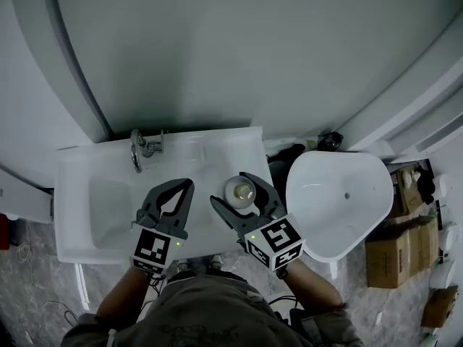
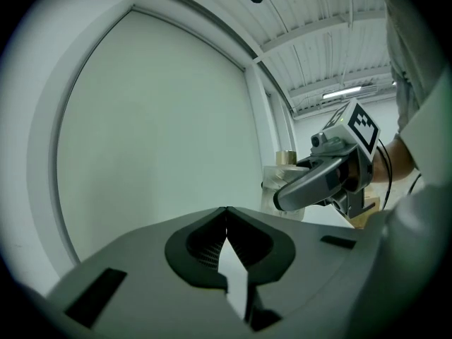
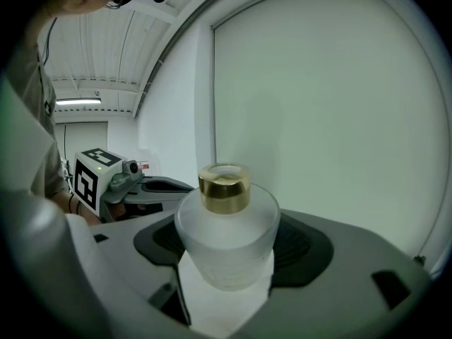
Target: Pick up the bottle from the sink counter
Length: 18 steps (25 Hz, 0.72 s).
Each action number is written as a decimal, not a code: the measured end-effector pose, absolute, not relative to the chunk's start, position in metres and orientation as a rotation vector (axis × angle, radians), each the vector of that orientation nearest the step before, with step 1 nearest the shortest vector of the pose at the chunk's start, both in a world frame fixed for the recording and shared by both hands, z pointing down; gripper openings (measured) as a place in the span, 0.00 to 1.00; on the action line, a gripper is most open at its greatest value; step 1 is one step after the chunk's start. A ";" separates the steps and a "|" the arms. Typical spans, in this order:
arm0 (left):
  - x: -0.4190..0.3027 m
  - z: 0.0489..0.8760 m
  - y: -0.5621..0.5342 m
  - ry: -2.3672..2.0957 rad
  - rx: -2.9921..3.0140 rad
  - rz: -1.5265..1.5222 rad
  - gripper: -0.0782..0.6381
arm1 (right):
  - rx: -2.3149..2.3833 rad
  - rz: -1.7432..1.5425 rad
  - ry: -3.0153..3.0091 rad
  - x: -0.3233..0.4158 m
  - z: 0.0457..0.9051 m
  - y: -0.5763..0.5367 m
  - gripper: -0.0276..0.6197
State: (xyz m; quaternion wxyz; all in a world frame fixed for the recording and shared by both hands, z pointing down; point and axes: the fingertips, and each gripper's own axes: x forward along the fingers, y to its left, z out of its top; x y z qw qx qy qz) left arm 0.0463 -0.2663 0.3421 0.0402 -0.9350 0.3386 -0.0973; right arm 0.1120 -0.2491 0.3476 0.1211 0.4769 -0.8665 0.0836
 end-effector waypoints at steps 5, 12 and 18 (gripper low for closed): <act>0.043 0.353 -0.257 1.032 -2.895 -0.322 0.13 | 1.356 0.292 -2.539 0.105 0.359 -0.237 0.53; 0.037 0.383 -0.254 1.047 -2.934 -0.416 0.13 | 1.331 0.371 -2.523 0.101 0.380 -0.232 0.53; 0.034 0.393 -0.250 1.041 -2.938 -0.454 0.13 | 1.354 0.420 -2.498 0.107 0.394 -0.229 0.53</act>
